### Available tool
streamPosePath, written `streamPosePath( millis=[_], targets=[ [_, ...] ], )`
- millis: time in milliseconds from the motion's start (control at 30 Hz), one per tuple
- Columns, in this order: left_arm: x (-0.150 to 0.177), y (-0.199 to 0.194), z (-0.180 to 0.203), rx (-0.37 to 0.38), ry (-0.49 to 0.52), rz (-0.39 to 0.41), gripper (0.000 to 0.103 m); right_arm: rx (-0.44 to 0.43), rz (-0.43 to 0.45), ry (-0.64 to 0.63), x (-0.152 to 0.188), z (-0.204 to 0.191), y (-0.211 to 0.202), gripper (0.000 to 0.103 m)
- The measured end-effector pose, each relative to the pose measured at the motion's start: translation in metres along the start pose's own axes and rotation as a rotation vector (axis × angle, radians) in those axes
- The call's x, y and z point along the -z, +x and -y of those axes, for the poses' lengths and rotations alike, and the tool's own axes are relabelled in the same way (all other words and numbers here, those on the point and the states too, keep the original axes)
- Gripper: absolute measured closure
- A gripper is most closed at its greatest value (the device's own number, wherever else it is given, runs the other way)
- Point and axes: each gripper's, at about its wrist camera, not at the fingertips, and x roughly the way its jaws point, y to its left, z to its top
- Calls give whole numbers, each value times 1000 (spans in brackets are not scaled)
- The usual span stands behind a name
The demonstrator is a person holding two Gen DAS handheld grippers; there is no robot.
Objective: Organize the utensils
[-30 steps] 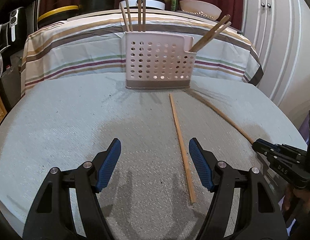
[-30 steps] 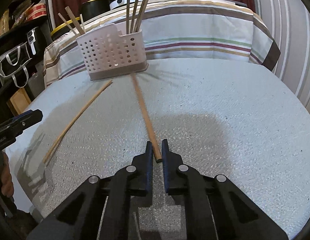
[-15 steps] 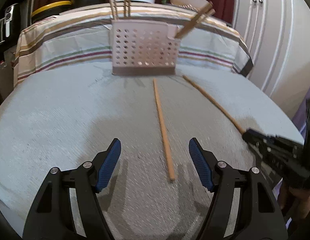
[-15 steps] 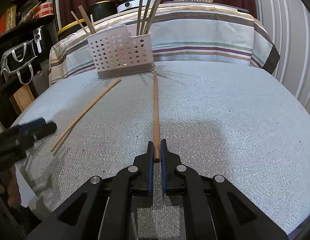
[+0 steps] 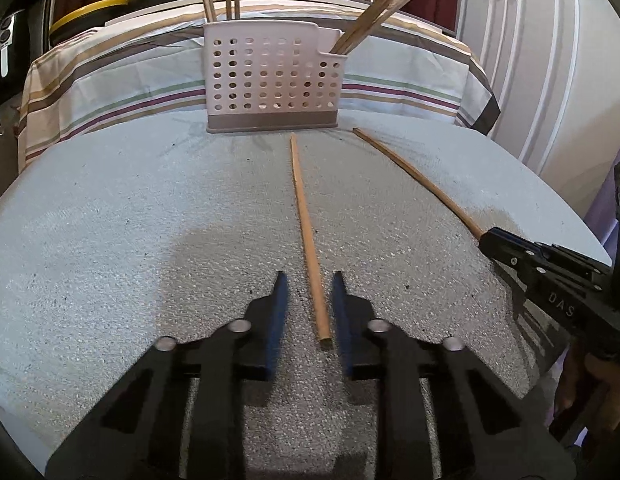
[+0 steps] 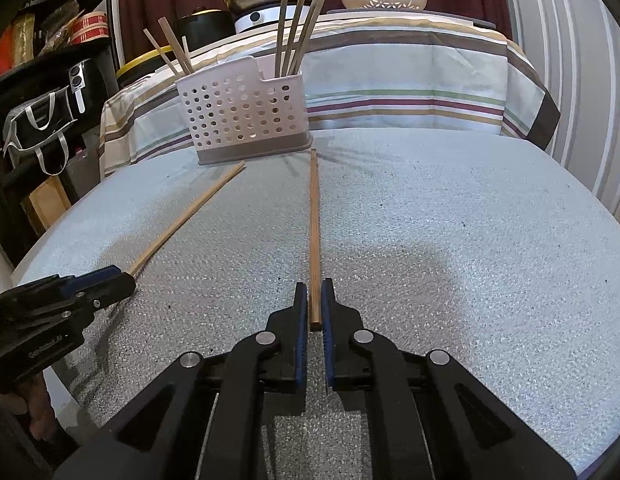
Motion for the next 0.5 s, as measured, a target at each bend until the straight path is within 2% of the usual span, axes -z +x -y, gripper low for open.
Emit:
streamPosePath(
  millis=[300,500],
  targets=[
    [3,-2,3,-3,2,10,94,-4,11,-4,2,-1,-1,95],
    [4,-3,3,-6,1,16,95,-7,17,-3,3,-2,-2,96]
  ],
)
